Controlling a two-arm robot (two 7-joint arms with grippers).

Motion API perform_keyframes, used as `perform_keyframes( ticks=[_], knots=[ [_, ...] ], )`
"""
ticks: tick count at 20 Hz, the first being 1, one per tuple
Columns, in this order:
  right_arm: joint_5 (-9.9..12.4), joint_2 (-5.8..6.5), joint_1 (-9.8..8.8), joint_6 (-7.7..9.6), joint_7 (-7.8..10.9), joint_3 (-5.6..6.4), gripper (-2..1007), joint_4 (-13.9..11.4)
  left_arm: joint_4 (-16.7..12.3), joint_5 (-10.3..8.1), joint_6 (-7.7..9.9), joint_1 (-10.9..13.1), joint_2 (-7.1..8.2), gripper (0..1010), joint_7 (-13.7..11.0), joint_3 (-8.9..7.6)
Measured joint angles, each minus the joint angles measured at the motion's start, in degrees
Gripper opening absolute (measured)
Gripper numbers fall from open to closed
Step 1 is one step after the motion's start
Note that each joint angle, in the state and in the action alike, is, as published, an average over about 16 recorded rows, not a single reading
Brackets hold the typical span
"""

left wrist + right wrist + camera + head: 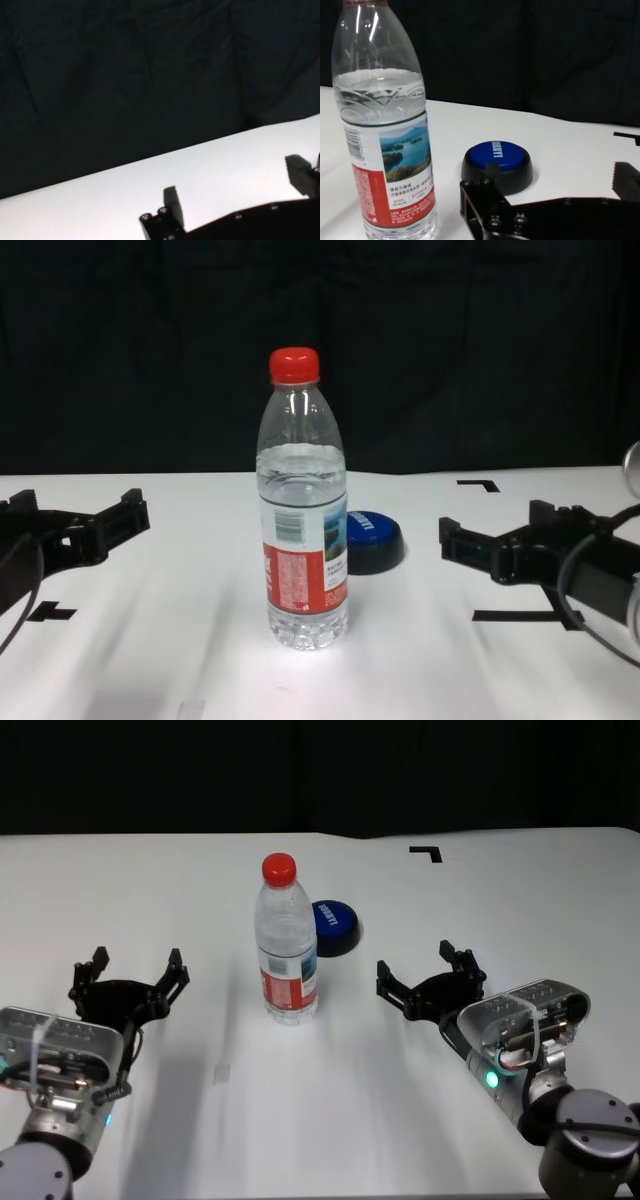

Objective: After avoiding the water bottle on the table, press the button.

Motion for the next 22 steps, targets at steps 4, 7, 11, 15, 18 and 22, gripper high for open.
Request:
perform_keyframes(
  ticks=[4, 7, 11, 15, 18, 22],
  knots=[
    [-0.09, 0.08, -0.02, -0.06, -0.01, -0.02, 1003, 0.01, 0.00, 0.00, 0.00, 0.00, 0.00, 1003, 0.00, 0.00],
    [-0.16, 0.12, -0.03, -0.12, -0.02, -0.04, 1003, 0.04, 0.00, 0.00, 0.00, 0.00, 0.00, 1003, 0.00, 0.00],
    [-0.16, 0.11, -0.04, -0.14, -0.01, -0.03, 1003, 0.03, 0.00, 0.00, 0.00, 0.00, 0.00, 1003, 0.00, 0.00],
    [-0.12, 0.09, -0.07, -0.13, 0.01, 0.00, 1003, 0.00, 0.00, 0.00, 0.00, 0.00, 0.00, 1003, 0.00, 0.00],
    [-0.10, 0.08, -0.08, -0.13, 0.03, 0.01, 1003, -0.02, 0.00, 0.00, 0.00, 0.00, 0.00, 1003, 0.00, 0.00],
    [-0.09, 0.08, -0.10, -0.12, 0.04, 0.02, 1003, -0.04, 0.00, 0.00, 0.00, 0.00, 0.00, 1003, 0.00, 0.00]
  ],
)
